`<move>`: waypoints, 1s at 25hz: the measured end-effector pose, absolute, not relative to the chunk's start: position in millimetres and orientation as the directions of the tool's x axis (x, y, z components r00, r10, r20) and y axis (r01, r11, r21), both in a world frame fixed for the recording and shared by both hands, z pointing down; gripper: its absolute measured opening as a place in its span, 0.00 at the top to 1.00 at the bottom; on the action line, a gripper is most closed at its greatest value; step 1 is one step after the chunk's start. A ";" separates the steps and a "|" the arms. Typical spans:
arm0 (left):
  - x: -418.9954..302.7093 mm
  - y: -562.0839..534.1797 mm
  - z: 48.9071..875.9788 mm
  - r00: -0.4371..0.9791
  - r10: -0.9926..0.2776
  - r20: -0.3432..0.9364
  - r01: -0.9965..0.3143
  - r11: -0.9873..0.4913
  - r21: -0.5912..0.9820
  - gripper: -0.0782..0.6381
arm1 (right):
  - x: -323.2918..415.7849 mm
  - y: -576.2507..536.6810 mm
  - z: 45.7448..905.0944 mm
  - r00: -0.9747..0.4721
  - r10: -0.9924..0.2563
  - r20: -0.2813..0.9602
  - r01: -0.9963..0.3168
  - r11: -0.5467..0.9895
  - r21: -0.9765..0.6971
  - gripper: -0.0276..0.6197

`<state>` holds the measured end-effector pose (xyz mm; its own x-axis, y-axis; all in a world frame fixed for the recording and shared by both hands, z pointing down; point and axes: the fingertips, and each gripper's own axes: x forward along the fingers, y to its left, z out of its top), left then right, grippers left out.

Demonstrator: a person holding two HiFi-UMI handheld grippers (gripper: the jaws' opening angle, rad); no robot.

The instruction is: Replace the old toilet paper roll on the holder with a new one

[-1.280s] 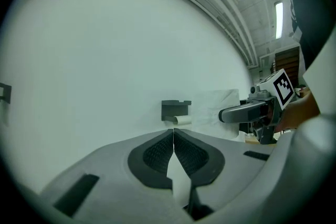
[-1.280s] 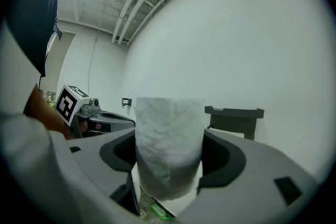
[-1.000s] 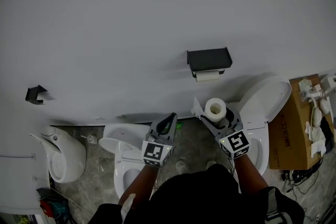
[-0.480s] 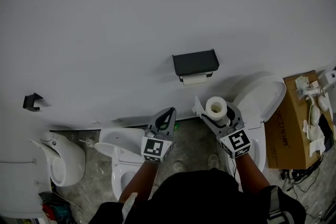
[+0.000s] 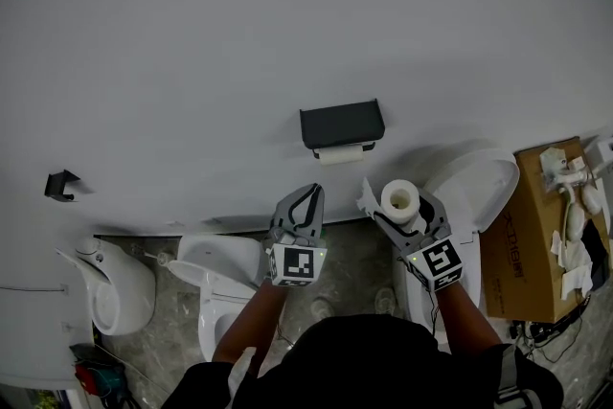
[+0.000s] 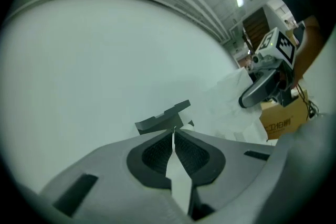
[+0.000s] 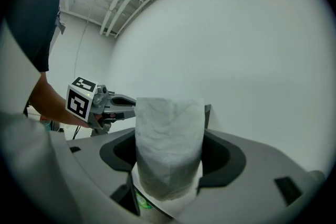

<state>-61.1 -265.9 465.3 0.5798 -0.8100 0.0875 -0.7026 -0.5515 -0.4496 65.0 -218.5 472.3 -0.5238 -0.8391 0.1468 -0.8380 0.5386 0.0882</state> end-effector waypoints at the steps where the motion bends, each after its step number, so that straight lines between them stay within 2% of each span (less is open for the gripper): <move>1: -56.8 -267.6 466.5 0.575 -0.813 0.089 -0.686 -0.539 -0.489 0.88 | 67.8 -218.7 472.8 -0.525 -0.838 0.150 -0.836 0.541 0.090 0.48; 4: -42.4 -270.2 465.1 0.596 -0.798 0.090 -0.631 -0.535 -0.563 0.83 | 74.6 -220.9 474.0 -0.531 -0.834 0.149 -0.834 0.546 0.086 0.48; 8: -26.4 -276.0 475.5 0.605 -0.782 0.150 -0.527 -0.535 -0.660 0.63 | 81.8 -223.6 476.2 -0.540 -0.828 0.153 -0.828 0.555 0.081 0.48; 13: -12.0 -286.5 501.2 0.549 -0.800 0.240 -0.359 -0.486 -0.797 0.59 | 91.0 -225.1 478.0 -0.553 -0.818 0.159 -0.818 0.569 0.080 0.48; 18: 1.6 -301.8 513.3 0.428 -0.856 0.289 -0.202 -0.403 -0.893 0.56 | 99.3 -224.5 477.3 -0.573 -0.803 0.166 -0.803 0.590 0.083 0.48; 25: 6.9 -331.9 519.3 0.305 -0.910 0.281 -0.141 -0.335 -0.932 0.56 | 109.2 -224.4 476.7 -0.591 -0.787 0.176 -0.786 0.611 0.092 0.48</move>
